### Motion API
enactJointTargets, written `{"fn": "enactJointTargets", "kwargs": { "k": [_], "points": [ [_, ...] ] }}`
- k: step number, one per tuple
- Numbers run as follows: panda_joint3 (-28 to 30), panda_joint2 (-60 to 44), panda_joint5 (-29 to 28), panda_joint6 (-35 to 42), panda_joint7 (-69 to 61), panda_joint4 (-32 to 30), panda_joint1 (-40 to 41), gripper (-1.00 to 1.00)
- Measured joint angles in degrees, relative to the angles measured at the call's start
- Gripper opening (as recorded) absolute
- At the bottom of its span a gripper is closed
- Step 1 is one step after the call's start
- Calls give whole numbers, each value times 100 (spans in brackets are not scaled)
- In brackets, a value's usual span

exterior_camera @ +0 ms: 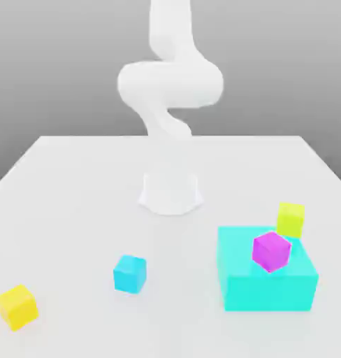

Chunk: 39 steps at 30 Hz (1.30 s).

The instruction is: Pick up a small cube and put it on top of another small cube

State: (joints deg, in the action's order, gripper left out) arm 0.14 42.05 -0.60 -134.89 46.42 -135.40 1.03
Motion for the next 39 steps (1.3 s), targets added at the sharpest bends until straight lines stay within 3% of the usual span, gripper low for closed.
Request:
{"fn": "enactJointTargets", "kwargs": {
  "k": [13,18,25,26,33,39],
  "points": [
    [288,-2448,-252,-1947,289,-2222,617,0],
    [498,-3775,-76,-2964,209,-3130,784,0],
    [95,-5372,410,-4254,-132,-3034,1128,0],
    [39,-5536,415,-4390,-140,-3006,1186,-100],
    [23,-5556,386,-4407,-115,-3003,1206,-100],
    [187,-4456,92,-3501,103,-3197,1124,-100]
  ]
}}
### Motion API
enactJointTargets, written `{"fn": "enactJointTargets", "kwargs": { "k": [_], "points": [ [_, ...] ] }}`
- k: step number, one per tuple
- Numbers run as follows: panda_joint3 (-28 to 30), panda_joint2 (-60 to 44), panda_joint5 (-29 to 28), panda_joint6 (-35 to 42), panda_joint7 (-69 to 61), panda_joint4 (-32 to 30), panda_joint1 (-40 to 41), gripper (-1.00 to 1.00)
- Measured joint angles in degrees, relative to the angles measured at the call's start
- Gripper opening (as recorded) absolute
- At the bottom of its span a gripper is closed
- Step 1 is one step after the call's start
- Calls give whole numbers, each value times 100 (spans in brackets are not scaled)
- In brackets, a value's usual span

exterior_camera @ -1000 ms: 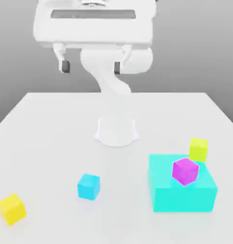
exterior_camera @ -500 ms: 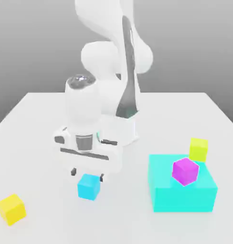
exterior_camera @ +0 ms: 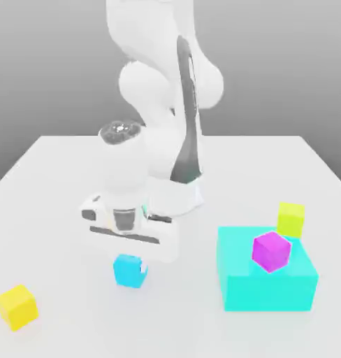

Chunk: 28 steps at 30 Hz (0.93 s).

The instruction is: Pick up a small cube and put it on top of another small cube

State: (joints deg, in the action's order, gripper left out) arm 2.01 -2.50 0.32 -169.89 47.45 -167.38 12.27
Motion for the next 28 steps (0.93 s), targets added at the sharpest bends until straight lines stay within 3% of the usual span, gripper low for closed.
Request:
{"fn": "enactJointTargets", "kwargs": {
  "k": [5,19,25,26,28],
  "points": [
    [-418,943,146,936,728,35,-376,-100],
    [-2925,3022,1722,3616,4589,767,-2748,-100],
    [-3438,2217,1737,2596,4989,536,-2722,-100],
    [-3477,2101,1725,2444,5010,500,-2707,100],
    [-3477,2101,1725,2444,5010,500,-2707,100]
  ]
}}
